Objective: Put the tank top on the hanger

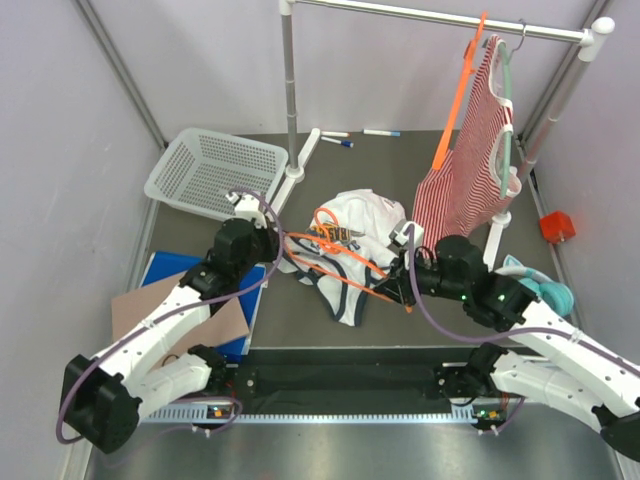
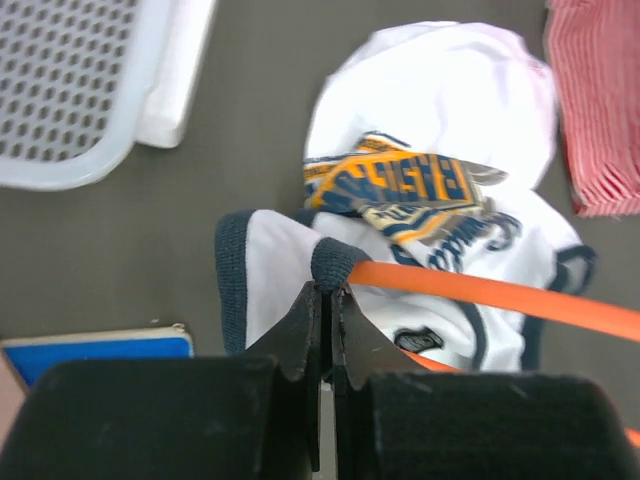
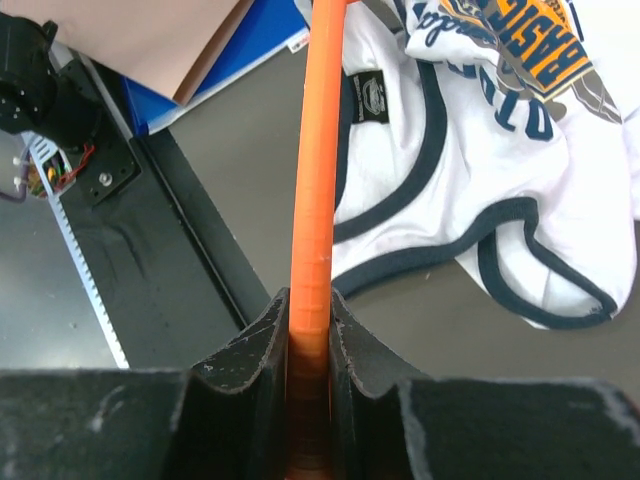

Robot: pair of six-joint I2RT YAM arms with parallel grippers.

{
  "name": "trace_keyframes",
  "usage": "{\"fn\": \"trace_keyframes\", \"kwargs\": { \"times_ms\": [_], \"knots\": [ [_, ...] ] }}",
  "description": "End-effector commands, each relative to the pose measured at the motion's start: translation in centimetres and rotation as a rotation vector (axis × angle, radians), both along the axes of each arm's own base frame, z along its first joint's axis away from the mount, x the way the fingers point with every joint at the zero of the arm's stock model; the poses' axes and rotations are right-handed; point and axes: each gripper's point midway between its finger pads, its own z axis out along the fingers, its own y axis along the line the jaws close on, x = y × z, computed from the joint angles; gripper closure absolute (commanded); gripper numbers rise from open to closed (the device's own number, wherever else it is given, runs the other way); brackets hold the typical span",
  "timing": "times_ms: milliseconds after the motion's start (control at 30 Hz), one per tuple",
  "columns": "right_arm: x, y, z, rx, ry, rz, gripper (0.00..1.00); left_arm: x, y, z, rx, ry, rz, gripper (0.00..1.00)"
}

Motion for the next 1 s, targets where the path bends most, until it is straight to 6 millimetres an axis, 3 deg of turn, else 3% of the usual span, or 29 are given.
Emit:
{"fn": "trace_keyframes", "kwargs": {
  "times_ms": [0,300,333,467,500,567,600,633,700,967],
  "knots": [
    [1.3,2.4,2.1,0.122,-0.081,0.007,1.0,-0.9,-2.7,4.6,-0.064,-0.09,-0.185,1.0],
    [1.9,4.2,1.7,0.214,-0.102,0.002,1.0,-2.3,-6.0,10.4,-0.18,-0.187,-0.378,1.0],
    [2.2,4.4,2.4,0.241,-0.123,-0.001,1.0,-2.6,-6.2,10.9,-0.195,-0.201,-0.393,1.0],
    [2.5,4.6,2.7,0.258,-0.132,-0.016,1.0,-2.8,-5.6,10.7,-0.183,-0.208,-0.37,1.0],
    [2.5,4.6,2.9,0.262,-0.136,-0.019,1.0,-2.6,-5.1,10.3,-0.163,-0.204,-0.35,0.95],
    [2.6,4.5,3.1,0.271,-0.142,-0.024,1.0,-2.8,-4.3,9.8,-0.134,-0.195,-0.323,0.71],
    [2.5,4.5,3.3,0.28,-0.148,-0.022,1.0,-3.1,-4.0,10.0,-0.127,-0.209,-0.323,0.38],
    [2.5,4.5,3.4,0.282,-0.153,-0.02,1.0,-3.4,-4.0,10.2,-0.129,-0.219,-0.333,0.29],
    [2.6,4.6,3.3,0.283,-0.155,-0.018,1.0,-4.0,-3.7,11.2,-0.134,-0.259,-0.342,0.18],
    [2.5,5.3,3.4,0.307,-0.154,0.003,1.0,-5.2,-4.4,15.2,-0.178,-0.439,-0.421,0.17]
  ]
}}
